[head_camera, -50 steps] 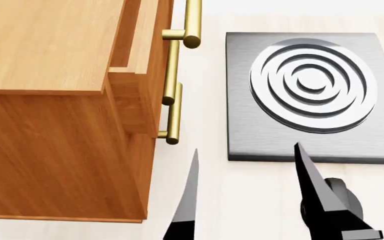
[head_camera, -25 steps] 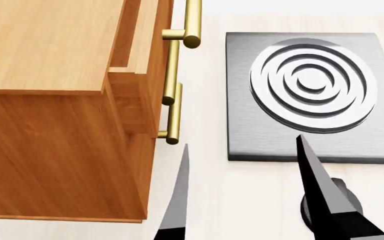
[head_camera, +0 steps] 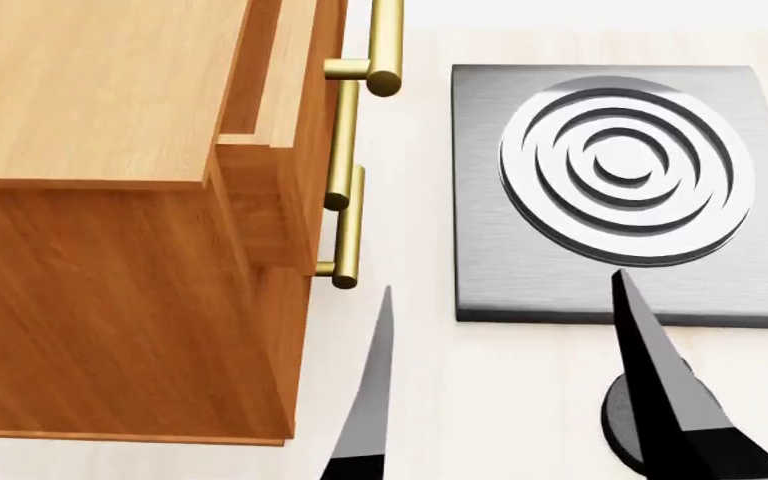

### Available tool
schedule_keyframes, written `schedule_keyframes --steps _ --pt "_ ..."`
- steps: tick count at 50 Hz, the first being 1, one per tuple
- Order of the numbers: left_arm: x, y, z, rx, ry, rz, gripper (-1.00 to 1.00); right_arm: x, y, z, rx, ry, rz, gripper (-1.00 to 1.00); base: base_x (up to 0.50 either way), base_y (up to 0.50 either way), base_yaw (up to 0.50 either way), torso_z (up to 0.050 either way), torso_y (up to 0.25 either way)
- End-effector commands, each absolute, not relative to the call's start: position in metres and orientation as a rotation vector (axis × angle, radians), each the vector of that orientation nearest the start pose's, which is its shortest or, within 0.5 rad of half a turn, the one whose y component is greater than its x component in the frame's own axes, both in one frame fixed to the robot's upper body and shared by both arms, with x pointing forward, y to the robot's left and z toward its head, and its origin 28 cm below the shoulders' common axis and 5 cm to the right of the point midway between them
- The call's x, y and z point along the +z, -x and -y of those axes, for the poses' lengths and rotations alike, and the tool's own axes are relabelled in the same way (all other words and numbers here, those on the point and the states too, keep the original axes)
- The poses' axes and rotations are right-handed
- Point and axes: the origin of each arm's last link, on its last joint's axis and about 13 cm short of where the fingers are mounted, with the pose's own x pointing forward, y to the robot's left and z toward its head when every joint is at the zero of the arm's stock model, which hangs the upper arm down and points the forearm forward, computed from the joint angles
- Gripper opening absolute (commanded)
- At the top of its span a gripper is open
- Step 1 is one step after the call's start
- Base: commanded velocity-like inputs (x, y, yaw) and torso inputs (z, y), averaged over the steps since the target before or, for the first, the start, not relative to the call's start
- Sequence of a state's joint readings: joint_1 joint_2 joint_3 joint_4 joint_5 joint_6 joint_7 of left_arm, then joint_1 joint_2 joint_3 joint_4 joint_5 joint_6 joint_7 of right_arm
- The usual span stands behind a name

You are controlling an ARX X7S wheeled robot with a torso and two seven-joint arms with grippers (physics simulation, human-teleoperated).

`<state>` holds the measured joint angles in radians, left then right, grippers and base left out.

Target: Pick the akita bowl on the wooden cabinet and place it on the plate.

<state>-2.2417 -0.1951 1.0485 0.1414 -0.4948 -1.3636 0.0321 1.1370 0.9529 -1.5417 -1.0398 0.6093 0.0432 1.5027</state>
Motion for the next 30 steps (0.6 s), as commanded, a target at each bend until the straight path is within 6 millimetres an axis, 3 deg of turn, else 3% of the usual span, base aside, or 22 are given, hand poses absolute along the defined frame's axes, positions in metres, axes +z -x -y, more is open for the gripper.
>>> schedule_keyframes --steps 1,30 --pt "0.493 -0.209 -0.114 -0.147 -1.138 0.573 -1.00 0.208 -0.132 0.073 0.106 -0.006 0.555 1.00 0.00 0.00 0.00 0.000 0.000" --pt "0.456 -0.201 -0.108 -0.258 -1.188 0.565 -1.00 0.207 -0.132 0.075 0.098 -0.004 0.558 1.00 0.00 0.00 0.00 0.001 0.000"
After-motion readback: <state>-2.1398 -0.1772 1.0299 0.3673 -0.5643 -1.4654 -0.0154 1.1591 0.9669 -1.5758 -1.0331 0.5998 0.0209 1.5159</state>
